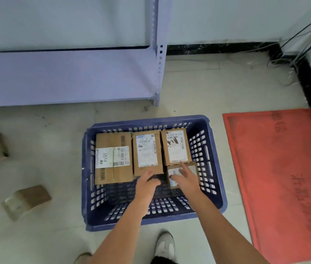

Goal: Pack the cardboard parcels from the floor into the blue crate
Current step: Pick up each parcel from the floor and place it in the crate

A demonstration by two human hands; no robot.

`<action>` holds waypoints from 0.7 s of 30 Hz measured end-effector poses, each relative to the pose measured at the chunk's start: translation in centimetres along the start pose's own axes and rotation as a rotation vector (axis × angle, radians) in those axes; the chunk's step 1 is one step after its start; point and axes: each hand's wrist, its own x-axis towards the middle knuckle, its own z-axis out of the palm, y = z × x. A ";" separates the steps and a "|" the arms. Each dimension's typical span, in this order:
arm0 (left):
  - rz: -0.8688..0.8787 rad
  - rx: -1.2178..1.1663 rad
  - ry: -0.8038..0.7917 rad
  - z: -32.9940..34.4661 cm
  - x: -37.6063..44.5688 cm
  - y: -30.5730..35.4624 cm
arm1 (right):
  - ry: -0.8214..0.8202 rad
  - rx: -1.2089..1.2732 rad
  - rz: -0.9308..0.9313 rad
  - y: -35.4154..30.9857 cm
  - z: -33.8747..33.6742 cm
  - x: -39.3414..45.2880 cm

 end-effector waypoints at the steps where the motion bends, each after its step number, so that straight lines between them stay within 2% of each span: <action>1: 0.031 -0.018 -0.008 -1.2 -1.1 1.2 | -0.022 0.021 -0.022 -1.1 1.0 -1.2; 6: 0.163 -0.142 0.036 -8.4 -4.2 5.7 | -0.126 0.092 -0.123 -5.4 7.7 -5.3; 9: 0.214 -0.165 0.054 -14.9 -4.5 6.6 | -0.160 0.087 -0.187 -7.0 13.3 -6.8; 14: 0.283 -0.226 0.095 -31.2 -4.3 5.2 | -0.203 0.074 -0.228 -7.4 28.3 -9.2; 21: 0.234 -0.338 0.249 -55.0 -4.2 -0.6 | -0.354 0.047 -0.176 -4.8 51.7 -12.8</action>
